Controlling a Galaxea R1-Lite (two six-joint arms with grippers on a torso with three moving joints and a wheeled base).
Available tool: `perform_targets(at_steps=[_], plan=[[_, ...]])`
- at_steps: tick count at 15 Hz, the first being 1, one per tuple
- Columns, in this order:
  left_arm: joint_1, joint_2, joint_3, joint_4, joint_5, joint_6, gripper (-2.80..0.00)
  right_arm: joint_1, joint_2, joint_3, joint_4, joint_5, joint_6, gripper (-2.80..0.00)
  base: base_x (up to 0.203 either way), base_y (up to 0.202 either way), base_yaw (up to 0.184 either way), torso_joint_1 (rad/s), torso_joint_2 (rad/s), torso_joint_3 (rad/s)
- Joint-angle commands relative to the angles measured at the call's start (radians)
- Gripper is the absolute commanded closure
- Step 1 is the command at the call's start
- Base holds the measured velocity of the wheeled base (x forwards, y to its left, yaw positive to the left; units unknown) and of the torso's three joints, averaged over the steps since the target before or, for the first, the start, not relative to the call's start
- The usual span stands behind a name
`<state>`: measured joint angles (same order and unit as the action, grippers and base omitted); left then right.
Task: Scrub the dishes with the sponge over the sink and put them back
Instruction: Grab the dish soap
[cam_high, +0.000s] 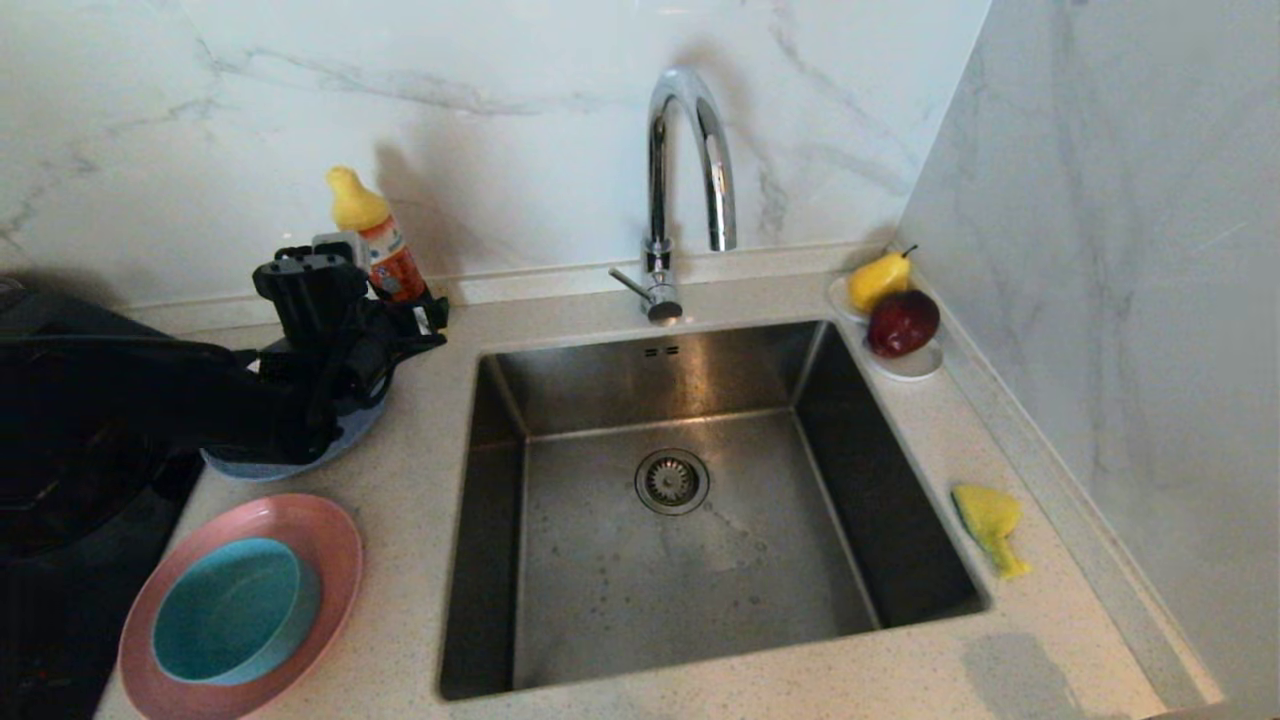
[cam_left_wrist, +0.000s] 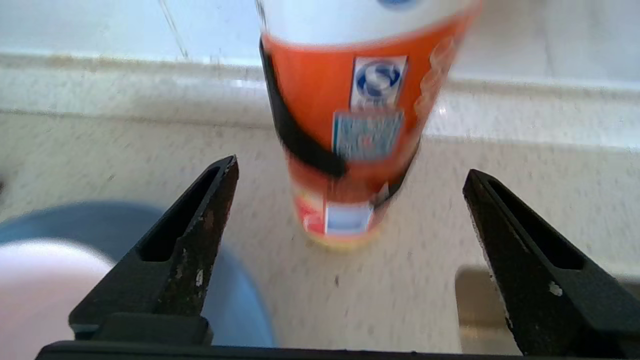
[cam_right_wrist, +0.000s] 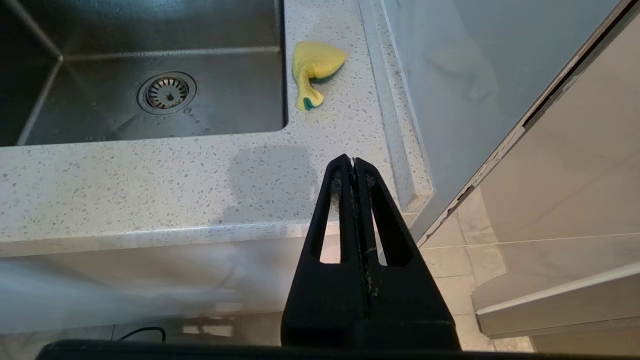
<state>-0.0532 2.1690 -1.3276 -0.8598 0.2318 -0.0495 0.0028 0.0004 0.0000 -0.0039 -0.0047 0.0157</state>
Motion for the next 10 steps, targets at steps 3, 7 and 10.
perform_targets(at_steps=[3,7,10], plan=[[0.001,0.082,-0.075,-0.019,0.02,-0.001,-2.8,0.0,0.0,0.0,-0.001,0.002,0.0,0.0,0.0,0.0,0.0,0.0,0.0,0.0],[0.001,0.137,-0.162,-0.016,0.041,-0.001,-2.8,0.0,0.0,0.0,-0.001,0.002,0.0,0.0,0.0,0.0,0.0,0.0,0.0,0.0],[0.0,0.171,-0.211,-0.006,0.05,-0.003,-2.8,0.0,0.0,0.0,-0.001,0.0,0.0,0.0,0.0,0.0,0.0,0.0,0.0,0.0]])
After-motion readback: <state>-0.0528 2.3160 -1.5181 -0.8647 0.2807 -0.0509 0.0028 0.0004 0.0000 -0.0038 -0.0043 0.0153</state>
